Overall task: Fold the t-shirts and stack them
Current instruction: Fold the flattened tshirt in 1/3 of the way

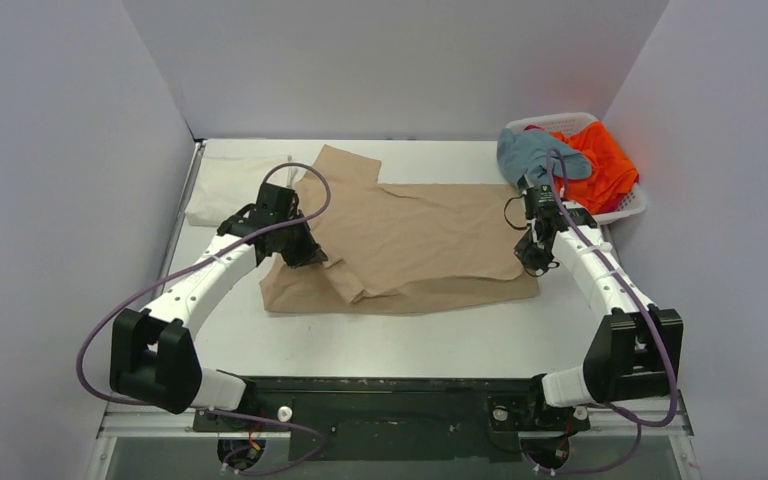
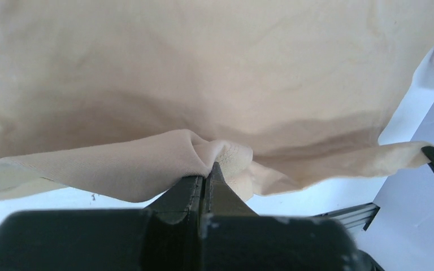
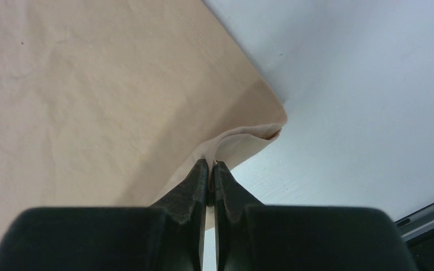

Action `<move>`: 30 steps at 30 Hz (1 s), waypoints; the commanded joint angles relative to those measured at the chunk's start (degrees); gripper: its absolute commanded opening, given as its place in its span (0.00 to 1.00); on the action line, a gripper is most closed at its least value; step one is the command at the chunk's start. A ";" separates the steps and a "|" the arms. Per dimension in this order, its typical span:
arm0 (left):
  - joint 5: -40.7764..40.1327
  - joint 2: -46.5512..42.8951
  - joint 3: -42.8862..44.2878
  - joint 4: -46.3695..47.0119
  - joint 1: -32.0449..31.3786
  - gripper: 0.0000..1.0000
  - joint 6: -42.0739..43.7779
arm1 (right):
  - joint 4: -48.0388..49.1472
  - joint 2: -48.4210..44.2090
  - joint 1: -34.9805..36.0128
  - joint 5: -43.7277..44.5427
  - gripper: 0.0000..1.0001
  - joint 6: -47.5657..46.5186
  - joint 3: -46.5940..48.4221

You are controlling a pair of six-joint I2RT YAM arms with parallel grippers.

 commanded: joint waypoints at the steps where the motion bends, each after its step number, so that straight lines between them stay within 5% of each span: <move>1: -0.24 3.01 5.25 4.46 1.84 0.00 2.97 | 0.08 2.57 -1.24 2.05 0.00 -1.07 3.49; 30: -3.89 21.49 18.79 6.01 3.19 0.00 6.21 | 3.14 8.06 -4.87 2.52 0.00 -1.37 2.70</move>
